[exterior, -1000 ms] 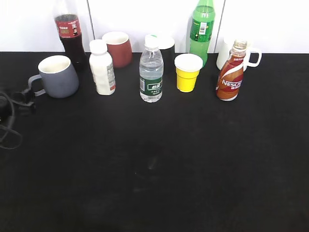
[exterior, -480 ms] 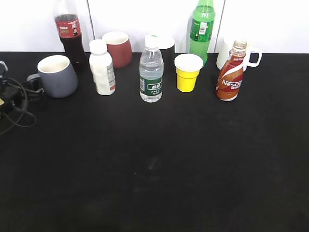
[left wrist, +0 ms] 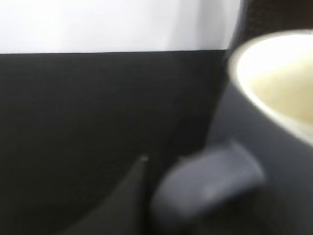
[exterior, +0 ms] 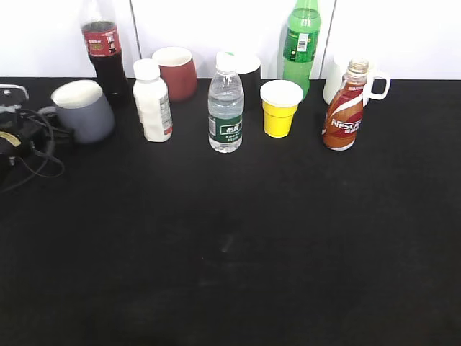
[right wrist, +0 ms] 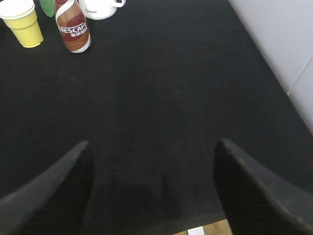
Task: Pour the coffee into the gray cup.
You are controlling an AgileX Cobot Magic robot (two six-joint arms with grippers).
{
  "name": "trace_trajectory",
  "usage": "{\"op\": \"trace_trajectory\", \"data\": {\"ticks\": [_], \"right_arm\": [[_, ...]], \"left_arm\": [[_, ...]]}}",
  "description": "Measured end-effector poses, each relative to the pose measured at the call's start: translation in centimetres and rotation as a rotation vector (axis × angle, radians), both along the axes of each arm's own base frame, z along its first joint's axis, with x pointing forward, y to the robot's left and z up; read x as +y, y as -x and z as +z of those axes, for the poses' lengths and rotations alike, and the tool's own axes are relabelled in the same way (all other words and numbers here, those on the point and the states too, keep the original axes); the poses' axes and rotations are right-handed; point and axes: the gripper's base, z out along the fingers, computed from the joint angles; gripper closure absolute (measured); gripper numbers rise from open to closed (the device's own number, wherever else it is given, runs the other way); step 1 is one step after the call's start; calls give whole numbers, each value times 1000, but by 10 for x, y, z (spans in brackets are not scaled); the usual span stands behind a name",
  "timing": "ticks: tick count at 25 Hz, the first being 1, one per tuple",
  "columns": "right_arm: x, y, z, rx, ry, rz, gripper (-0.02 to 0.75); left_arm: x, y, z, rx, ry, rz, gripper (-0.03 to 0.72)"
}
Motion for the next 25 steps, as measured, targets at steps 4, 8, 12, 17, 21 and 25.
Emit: {"op": "trace_trajectory", "data": {"ticks": [4,8,12,17,21,25], "right_arm": [[0,0,0,0,-2,1,170],[3,0,0,-2,-31,21,170],[3,0,0,-2,-34,23,170],[3,0,0,-2,-34,23,170],[3,0,0,-2,-34,23,170],[3,-7,13,-74,-28,23,170]], "left_arm": [[1,0,0,2,1,4,608],[1,4,19,6,-9,2,626],[0,41,66,-41,-12,-1,628],[-13,116,131,-153,-96,-142,628],[-27,152,153,-235,-111,-279,628],[-62,161,151,-239,-94,-451,628]]}}
